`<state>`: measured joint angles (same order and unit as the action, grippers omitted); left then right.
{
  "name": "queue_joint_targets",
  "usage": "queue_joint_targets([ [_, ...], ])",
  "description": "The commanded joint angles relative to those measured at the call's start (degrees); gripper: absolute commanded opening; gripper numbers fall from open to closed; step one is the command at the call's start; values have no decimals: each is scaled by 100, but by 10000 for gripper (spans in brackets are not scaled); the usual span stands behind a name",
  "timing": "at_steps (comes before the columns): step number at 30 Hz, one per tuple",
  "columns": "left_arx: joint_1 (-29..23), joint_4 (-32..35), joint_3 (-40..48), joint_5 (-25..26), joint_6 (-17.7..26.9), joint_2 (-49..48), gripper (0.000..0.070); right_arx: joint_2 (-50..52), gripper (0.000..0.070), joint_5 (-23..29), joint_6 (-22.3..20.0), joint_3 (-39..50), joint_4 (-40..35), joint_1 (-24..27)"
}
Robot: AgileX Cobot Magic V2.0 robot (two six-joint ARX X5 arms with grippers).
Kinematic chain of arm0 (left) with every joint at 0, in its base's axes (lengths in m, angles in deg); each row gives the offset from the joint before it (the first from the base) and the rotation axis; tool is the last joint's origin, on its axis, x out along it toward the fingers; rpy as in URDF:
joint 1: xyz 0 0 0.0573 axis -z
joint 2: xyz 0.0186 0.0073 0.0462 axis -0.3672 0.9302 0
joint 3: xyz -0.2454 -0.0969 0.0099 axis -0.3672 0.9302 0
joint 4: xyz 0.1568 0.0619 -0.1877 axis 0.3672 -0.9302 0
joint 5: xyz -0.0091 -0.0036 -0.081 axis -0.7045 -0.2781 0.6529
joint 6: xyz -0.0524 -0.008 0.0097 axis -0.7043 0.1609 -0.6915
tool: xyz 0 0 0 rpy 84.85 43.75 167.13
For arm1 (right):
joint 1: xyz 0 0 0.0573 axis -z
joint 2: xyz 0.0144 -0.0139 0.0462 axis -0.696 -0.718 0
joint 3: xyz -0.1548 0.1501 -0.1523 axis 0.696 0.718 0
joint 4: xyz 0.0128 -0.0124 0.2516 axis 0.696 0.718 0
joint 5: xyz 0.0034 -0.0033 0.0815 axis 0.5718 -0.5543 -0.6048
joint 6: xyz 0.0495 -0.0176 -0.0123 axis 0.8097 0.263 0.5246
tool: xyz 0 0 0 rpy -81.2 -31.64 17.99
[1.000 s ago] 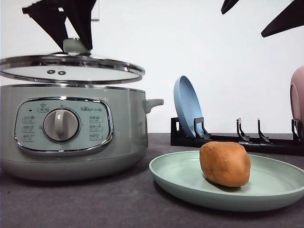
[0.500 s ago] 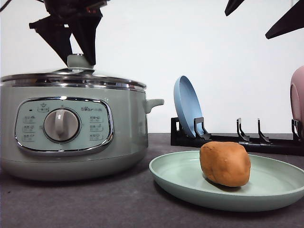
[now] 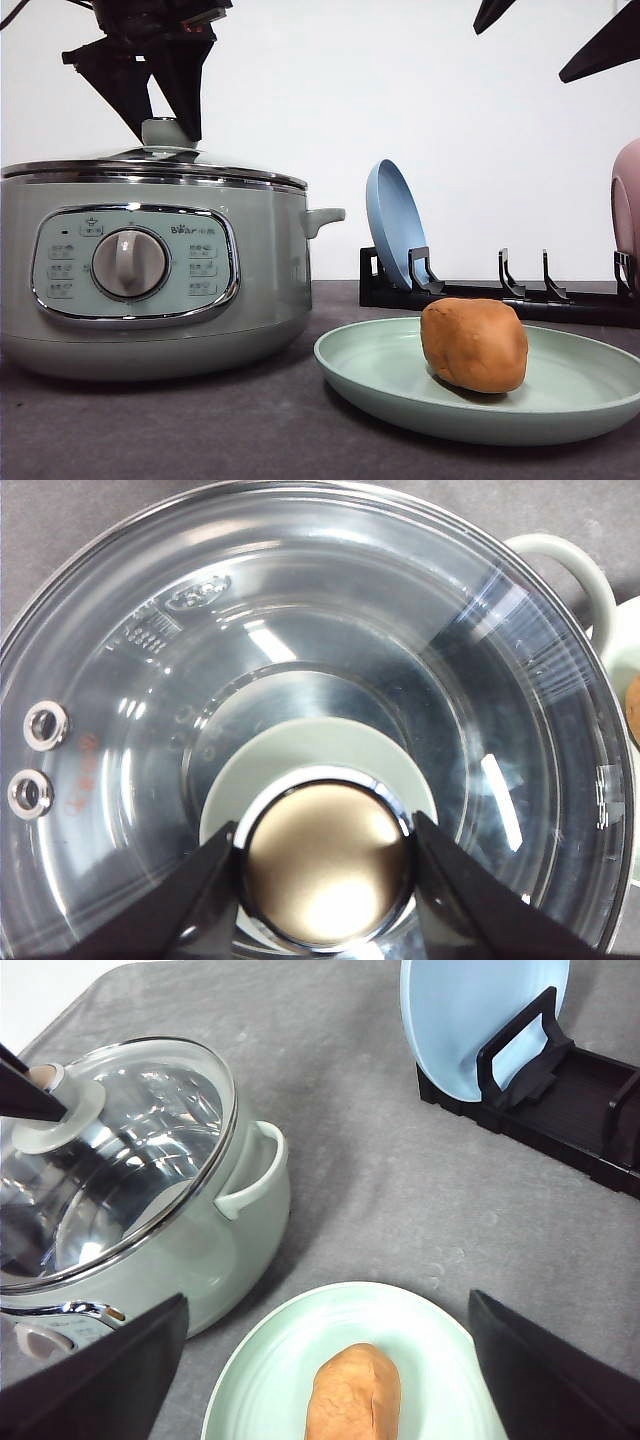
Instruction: Transfer potato from steamer to green plate
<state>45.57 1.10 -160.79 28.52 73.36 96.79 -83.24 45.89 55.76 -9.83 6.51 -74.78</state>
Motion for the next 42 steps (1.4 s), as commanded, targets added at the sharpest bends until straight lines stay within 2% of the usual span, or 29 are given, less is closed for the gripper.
queue_joint_targets([
  [1, 20, 125, -136, 46, 50, 74, 36, -13, 564, -3, -74, -96, -44, -20],
  [3, 20, 111, -136, 46, 48, 74, 89, -13, 564, -3, -90, -96, -46, -21],
  [7, 22, 92, -136, 46, 38, 74, 347, -13, 564, -3, -90, -96, -46, -20],
  [8, 22, 89, -136, 46, 31, 74, 389, -13, 564, -3, -90, -96, -46, -20],
  [12, 42, 43, -136, 46, 24, 74, 487, -13, 564, -3, -139, -94, -46, -21],
  [28, 52, 14, -151, 48, 7, -436, 485, -13, 564, -128, -196, -94, -46, -20],
  [35, 91, -62, -151, 165, -15, -1050, 470, -14, 563, -892, -197, -94, 93, -20],
  [42, 93, -441, -151, 1120, -17, -1582, 470, -14, 561, -1820, -195, -94, 573, -22],
])
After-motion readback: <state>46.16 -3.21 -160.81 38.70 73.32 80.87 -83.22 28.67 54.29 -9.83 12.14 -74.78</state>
